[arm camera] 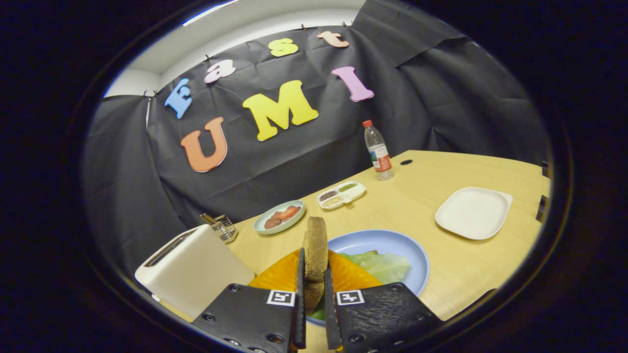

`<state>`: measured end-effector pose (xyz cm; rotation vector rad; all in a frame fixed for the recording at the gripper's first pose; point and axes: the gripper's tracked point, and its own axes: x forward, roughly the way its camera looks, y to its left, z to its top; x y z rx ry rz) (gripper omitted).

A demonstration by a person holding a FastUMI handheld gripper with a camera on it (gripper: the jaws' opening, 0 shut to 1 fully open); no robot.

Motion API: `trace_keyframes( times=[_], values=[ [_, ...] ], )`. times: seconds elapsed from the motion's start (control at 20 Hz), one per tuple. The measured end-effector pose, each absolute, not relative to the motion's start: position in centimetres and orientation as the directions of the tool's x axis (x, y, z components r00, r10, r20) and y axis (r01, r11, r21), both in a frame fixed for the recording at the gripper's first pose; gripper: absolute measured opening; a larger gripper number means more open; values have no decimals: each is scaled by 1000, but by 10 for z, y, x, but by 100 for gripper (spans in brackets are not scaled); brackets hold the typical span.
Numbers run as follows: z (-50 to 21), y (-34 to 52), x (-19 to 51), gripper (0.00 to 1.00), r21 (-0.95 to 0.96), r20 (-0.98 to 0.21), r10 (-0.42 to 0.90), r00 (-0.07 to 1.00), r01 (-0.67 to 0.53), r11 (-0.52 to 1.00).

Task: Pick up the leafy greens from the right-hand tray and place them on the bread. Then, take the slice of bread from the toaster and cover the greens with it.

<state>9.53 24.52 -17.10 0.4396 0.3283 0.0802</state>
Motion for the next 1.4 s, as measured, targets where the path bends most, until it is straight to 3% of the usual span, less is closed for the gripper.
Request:
trace_keyframes(
  times=[0.05,0.1,0.2,0.4,0.5,0.55,0.85,1.1,1.4],
  values=[
    [-173,240,94,16,426,-300,134,945,7,905],
    [-176,234,95,25,425,-303,126,945,15,905],
    [-182,226,98,26,426,-319,115,941,34,904],
    [-190,206,98,44,428,-337,84,938,73,901],
    [-187,196,98,44,418,-330,66,942,83,905],
    [-184,192,98,49,413,-323,60,945,83,907],
    [-151,159,91,71,349,-243,14,970,74,934],
    [-92,144,69,94,202,-108,8,994,14,979],
    [-21,158,36,95,91,-28,60,998,-57,994]
  ],
)
